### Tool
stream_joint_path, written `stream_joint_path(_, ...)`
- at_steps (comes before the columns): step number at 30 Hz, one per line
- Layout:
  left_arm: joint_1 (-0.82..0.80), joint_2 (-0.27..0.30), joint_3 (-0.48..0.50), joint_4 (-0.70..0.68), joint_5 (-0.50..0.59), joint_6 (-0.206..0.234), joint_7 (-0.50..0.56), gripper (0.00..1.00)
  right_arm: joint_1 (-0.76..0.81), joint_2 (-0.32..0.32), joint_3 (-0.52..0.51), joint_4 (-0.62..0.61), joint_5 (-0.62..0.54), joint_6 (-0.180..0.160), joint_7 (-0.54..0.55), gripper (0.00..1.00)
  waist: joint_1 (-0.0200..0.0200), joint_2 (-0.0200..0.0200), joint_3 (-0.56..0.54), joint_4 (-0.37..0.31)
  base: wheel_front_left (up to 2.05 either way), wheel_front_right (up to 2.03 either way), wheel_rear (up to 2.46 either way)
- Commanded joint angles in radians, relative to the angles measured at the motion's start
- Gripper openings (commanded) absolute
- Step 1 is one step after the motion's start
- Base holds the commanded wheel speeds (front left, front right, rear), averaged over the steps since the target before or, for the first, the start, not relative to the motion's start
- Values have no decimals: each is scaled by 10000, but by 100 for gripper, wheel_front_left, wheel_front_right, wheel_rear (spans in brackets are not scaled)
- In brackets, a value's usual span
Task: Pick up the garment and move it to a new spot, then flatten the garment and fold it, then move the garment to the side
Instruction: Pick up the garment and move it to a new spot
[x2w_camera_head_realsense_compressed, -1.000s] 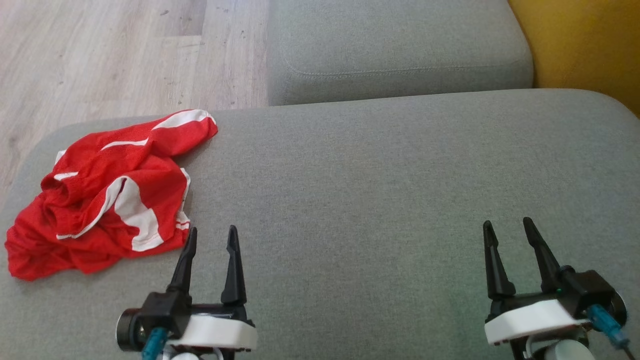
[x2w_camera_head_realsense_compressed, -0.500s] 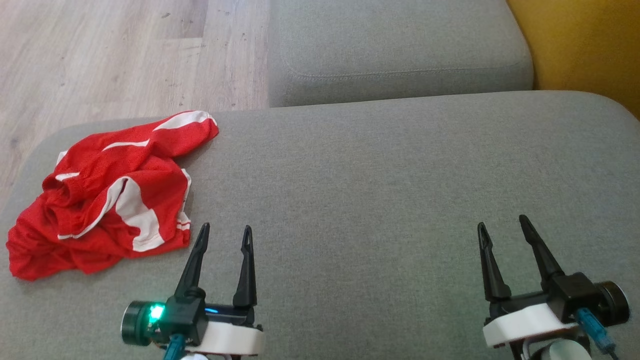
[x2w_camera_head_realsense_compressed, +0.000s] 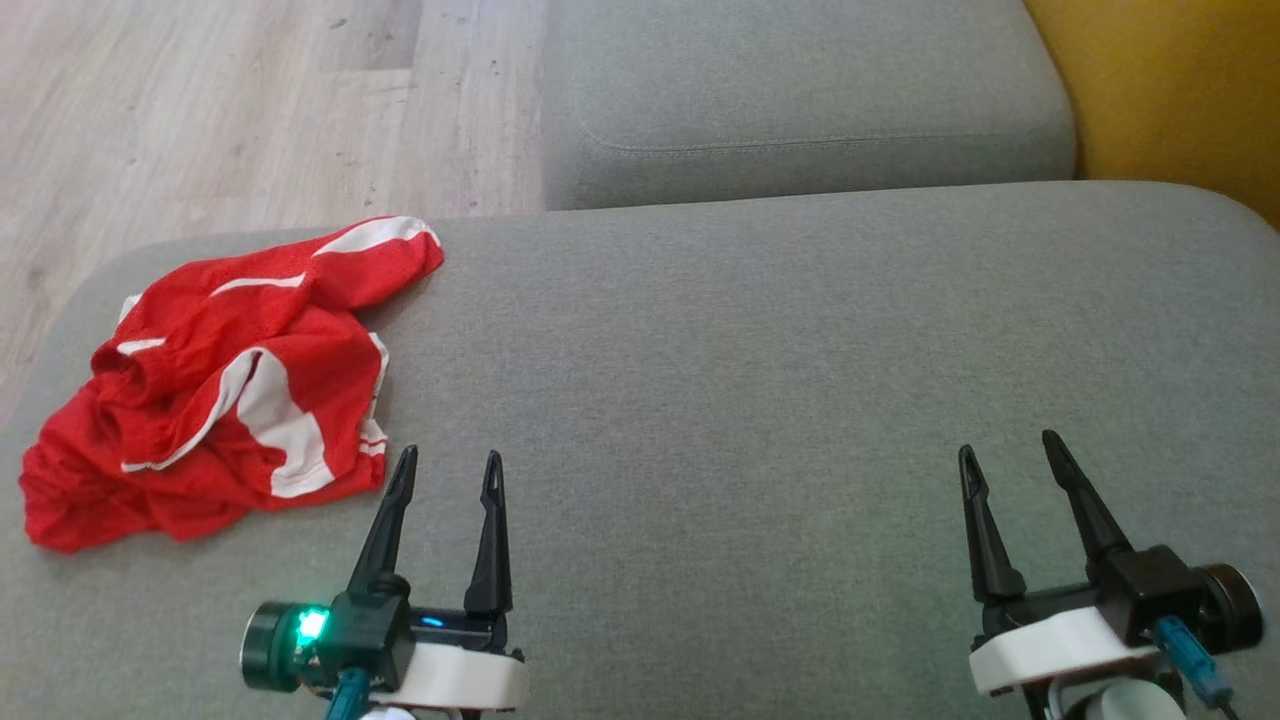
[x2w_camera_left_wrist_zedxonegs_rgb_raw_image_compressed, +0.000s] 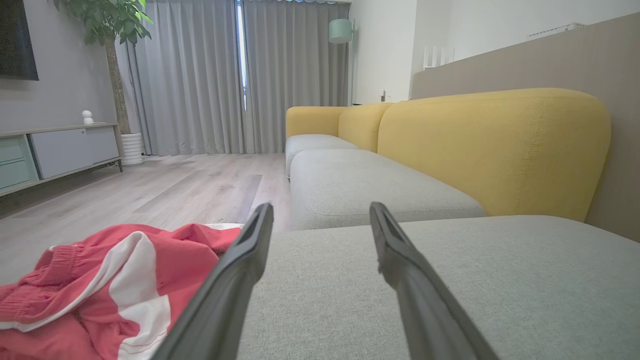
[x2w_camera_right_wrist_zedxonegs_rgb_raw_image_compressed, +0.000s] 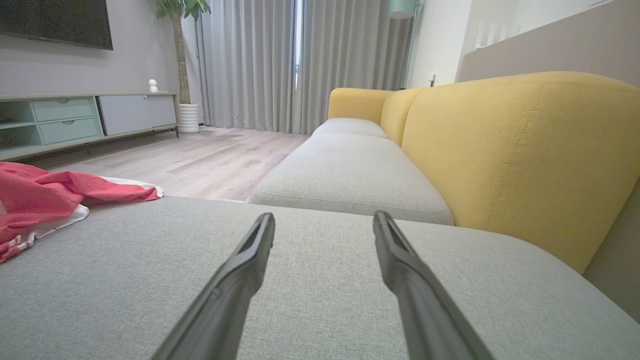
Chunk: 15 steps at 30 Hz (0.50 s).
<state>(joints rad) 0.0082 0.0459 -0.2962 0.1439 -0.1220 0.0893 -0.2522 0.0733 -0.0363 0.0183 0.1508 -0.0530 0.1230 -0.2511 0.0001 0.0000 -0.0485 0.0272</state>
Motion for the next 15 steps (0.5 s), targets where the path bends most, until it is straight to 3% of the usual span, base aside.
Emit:
stream_joint_path(1,-457,43,302,-284,32,79,-95,100,-213,-139,197,-313,-47,77,-107,100,-1,0,9,97,0,0,0)
stream_joint_path(7,-444,43,287,-174,5,135,-95,100,-215,-139,201,-315,-32,77,-107,100,-1,0,26,646,0,0,0)
stream_joint_path(15,-436,43,440,-98,39,155,-95,100,-136,-139,300,-276,18,77,-107,100,-1,0,73,1913,0,0,0)
